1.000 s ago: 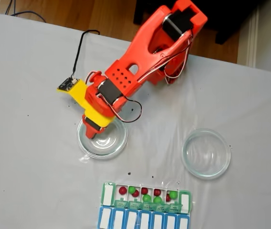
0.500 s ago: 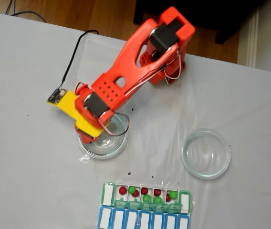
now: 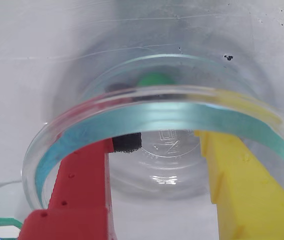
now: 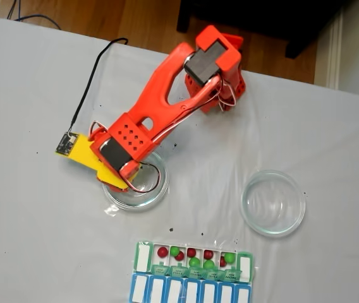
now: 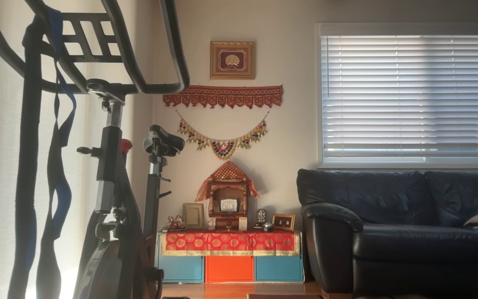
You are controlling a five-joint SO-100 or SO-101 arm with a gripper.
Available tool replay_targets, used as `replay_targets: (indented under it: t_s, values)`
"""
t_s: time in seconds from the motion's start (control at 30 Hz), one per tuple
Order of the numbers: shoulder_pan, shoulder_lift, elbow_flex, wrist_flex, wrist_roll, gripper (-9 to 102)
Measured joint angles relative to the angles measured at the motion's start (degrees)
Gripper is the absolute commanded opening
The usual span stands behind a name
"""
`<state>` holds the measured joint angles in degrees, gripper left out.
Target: Sort medicines into box.
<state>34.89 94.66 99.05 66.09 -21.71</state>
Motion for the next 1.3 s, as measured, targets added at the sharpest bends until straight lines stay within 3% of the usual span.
replay_targets:
  t_s: [0.27,0.73,1.1,1.3]
  values:
    - [0.09,0.0,-0.09,-0.53,-2.55,14]
    - [0.09,0.09,0.79,-2.02,-4.13,14]
    - [0.09,1.23,2.46,-2.02,-4.13,4]
    - [0.09,1.23,2.9,-2.02,-4.48,16]
